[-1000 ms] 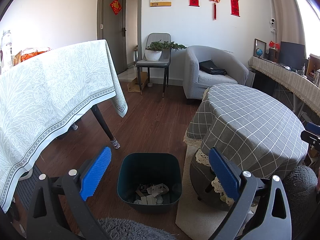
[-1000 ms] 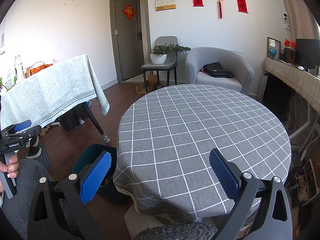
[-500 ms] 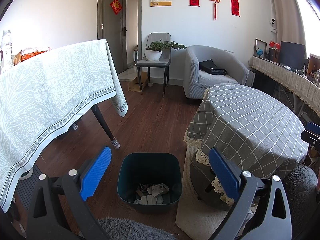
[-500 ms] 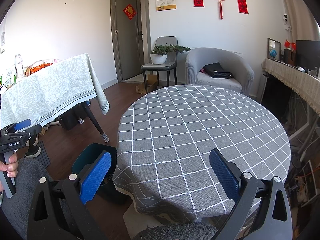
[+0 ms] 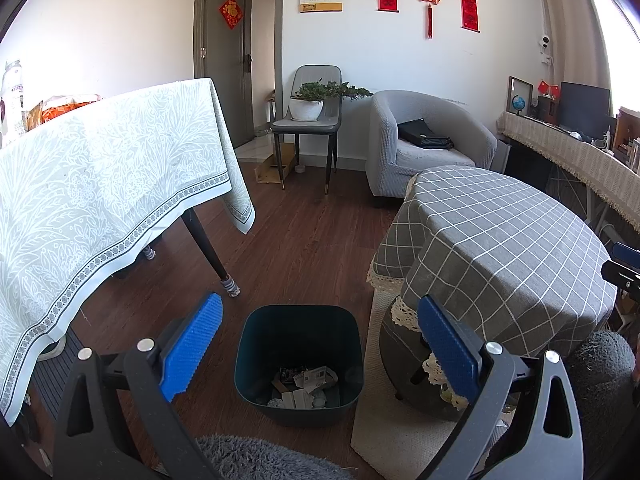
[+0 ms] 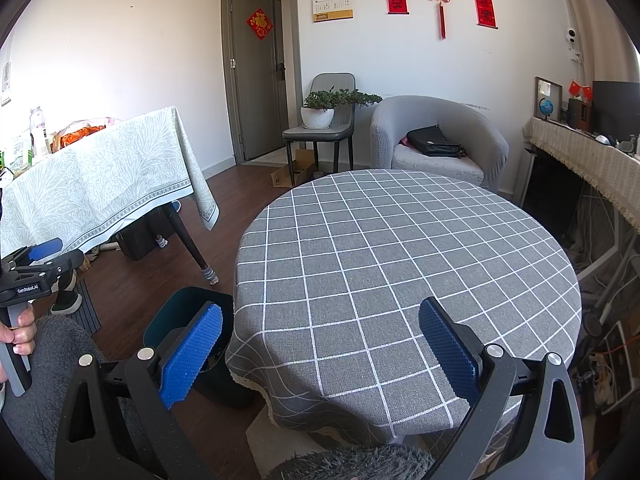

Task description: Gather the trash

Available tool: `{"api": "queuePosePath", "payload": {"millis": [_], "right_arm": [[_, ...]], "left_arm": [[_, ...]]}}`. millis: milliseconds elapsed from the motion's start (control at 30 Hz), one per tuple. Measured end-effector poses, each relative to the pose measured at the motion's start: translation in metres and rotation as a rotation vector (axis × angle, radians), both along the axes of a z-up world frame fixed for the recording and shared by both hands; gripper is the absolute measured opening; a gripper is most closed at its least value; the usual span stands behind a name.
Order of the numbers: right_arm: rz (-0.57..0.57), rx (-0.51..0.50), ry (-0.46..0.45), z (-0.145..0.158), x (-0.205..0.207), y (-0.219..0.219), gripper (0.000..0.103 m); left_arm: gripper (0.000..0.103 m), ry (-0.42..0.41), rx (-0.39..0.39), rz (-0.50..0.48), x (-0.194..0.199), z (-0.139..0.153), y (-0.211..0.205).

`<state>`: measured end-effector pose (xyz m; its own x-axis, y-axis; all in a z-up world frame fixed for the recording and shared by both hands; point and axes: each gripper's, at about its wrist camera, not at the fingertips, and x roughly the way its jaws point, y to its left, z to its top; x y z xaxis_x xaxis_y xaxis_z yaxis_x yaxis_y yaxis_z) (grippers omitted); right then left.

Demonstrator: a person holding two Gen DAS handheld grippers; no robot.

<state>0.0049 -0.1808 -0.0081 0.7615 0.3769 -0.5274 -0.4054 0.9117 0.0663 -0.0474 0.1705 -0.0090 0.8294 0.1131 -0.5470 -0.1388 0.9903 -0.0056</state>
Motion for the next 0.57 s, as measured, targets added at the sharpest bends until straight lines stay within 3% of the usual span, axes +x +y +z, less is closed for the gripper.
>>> {"api": "queuePosePath", "payload": {"millis": [567], "right_arm": [[0.0, 0.0, 0.0, -0.0001, 0.0, 0.0001, 0.1]], "left_arm": [[0.1, 0.005, 0.009, -0.01, 0.0004, -0.0002, -0.0019]]}}
